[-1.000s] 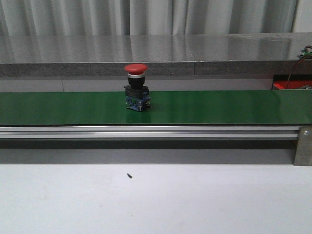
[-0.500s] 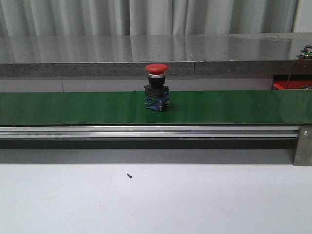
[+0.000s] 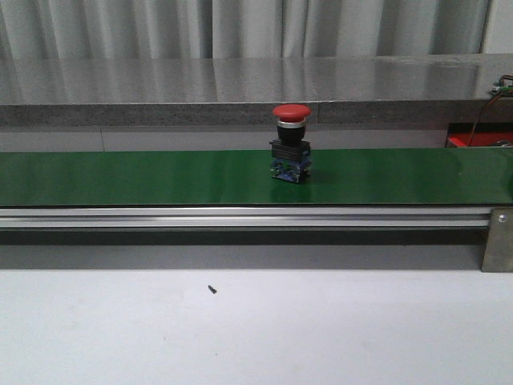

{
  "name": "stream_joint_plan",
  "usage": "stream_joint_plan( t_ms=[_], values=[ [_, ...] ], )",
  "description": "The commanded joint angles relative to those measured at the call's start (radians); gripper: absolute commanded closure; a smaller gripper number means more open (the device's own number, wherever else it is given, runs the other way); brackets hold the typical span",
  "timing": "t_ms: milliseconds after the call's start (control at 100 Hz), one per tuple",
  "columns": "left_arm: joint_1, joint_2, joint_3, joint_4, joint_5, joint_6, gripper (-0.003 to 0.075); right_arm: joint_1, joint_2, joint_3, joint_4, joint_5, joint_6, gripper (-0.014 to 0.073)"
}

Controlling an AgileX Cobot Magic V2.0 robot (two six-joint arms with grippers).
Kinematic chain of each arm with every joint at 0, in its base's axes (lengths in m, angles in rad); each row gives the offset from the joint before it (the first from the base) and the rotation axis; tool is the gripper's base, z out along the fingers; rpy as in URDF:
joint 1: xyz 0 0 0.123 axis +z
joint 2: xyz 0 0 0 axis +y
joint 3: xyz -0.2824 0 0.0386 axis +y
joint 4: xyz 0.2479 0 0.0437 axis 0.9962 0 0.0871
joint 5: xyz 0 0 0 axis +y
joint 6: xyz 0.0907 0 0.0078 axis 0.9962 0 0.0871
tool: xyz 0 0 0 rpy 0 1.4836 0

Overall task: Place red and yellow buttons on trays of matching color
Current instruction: 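Lower the red button into the red tray and open the right gripper, then grasp the second red button at the belt's end with the right gripper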

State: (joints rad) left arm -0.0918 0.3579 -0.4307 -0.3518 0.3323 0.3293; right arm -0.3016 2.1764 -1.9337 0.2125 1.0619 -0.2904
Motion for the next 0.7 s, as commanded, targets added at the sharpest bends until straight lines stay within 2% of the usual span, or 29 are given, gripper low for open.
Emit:
stream_joint_plan(
  t_ms=[0, 250, 690],
  values=[
    [-0.007, 0.005, -0.029, -0.019, -0.068, 0.000, 0.0740, -0.007, -0.120, -0.044, 0.018, 0.014, -0.003, 0.0024],
    [-0.007, 0.005, -0.029, -0.019, -0.068, 0.000, 0.0740, -0.007, -0.296, 0.013, 0.021, 0.075, -0.009, 0.0024],
    [-0.007, 0.005, -0.029, -0.019, -0.068, 0.000, 0.0740, -0.001, -0.667, 0.442, 0.199, 0.026, -0.188, 0.0024]
  ],
)
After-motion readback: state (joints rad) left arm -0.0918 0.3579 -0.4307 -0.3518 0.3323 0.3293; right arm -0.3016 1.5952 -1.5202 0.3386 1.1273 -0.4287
